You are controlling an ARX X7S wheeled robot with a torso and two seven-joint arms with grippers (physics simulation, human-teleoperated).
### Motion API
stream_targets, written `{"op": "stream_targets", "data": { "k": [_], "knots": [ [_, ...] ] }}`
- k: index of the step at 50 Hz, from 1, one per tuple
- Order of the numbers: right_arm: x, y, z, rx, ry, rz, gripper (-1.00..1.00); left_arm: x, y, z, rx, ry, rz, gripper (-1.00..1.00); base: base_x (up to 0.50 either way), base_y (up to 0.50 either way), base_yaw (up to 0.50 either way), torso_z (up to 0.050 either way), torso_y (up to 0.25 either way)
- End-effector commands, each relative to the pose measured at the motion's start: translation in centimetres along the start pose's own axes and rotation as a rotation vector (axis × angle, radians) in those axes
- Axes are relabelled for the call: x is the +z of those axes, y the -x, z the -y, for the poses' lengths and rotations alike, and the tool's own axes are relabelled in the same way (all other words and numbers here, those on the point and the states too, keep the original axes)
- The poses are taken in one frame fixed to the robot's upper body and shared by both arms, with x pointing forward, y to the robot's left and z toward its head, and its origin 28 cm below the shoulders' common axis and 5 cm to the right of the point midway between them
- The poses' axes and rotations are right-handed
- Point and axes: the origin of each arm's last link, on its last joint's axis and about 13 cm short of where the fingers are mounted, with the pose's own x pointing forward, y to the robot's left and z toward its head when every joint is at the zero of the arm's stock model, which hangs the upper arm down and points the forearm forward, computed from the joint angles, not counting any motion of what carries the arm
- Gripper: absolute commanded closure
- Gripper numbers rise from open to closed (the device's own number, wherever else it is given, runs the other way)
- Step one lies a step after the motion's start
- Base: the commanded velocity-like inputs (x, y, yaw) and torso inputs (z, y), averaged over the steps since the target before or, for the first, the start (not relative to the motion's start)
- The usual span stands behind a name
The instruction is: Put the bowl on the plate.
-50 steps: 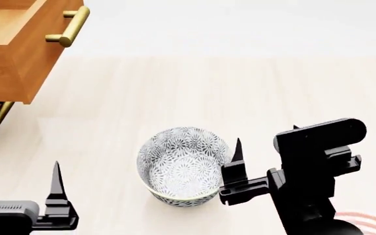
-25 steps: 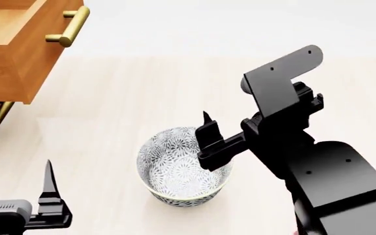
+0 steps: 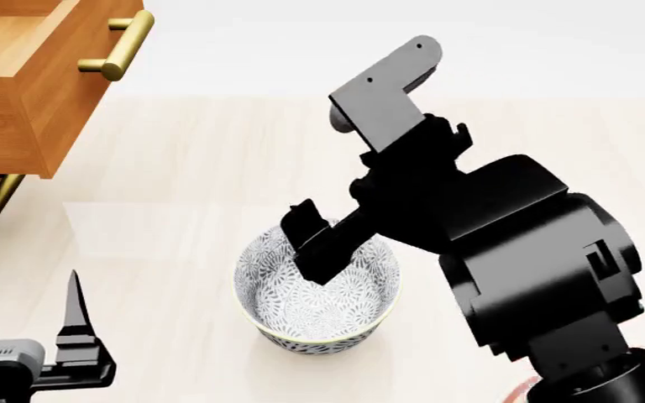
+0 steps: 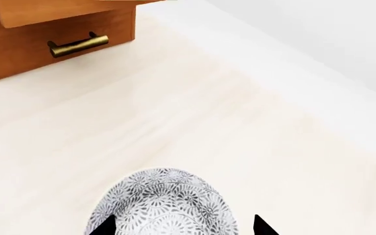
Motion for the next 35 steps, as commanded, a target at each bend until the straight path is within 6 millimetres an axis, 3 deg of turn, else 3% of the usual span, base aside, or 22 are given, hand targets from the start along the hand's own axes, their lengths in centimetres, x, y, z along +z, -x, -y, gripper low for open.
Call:
{"op": "stream_targets", "data": {
  "k": [1,7,9,12,13,16,22,25,35],
  "knots": [
    [2.1,-1.5,0.2,0.060,0.040,-0.080,-1.00,0.3,0.0,-0.2,0.007,0.003,0.003,-1.00,0.00,0.00,0.00,0.000,0.000],
    [2.7,-2.4,0.5,0.067,0.037,-0.081,-1.00,0.2,0.0,-0.1,0.005,0.005,0.003,-1.00,0.00,0.00,0.00,0.000,0.000],
    [2.7,-2.8,0.5,0.071,0.041,-0.083,-1.00,-0.9,0.3,-0.1,0.004,0.007,0.002,-1.00,0.00,0.00,0.00,0.000,0.000],
    [2.9,-3.2,0.4,0.079,0.046,-0.083,-1.00,0.0,0.1,-0.2,0.006,0.006,0.001,-1.00,0.00,0.00,0.00,0.000,0.000],
    [3.1,-3.4,0.4,0.086,0.045,-0.083,-1.00,-1.0,0.3,-0.2,0.008,0.006,0.001,-1.00,0.00,0.00,0.00,0.000,0.000],
    [3.3,-3.8,0.3,0.093,0.045,-0.080,-1.00,0.1,0.0,-0.2,0.008,0.007,0.000,-1.00,0.00,0.00,0.00,0.000,0.000],
    [3.1,-4.3,0.0,0.109,0.045,-0.090,-1.00,0.2,0.0,-0.3,0.009,0.008,0.000,-1.00,0.00,0.00,0.00,0.000,0.000],
    [2.7,-4.3,-0.6,0.127,0.042,-0.102,-1.00,-0.8,0.2,-0.2,0.009,0.007,0.000,-1.00,0.00,0.00,0.00,0.000,0.000],
    [2.1,-3.9,-2.5,0.178,0.031,-0.122,-1.00,0.2,0.0,-0.2,0.005,0.008,0.000,-1.00,0.00,0.00,0.00,0.000,0.000]
  ]
}}
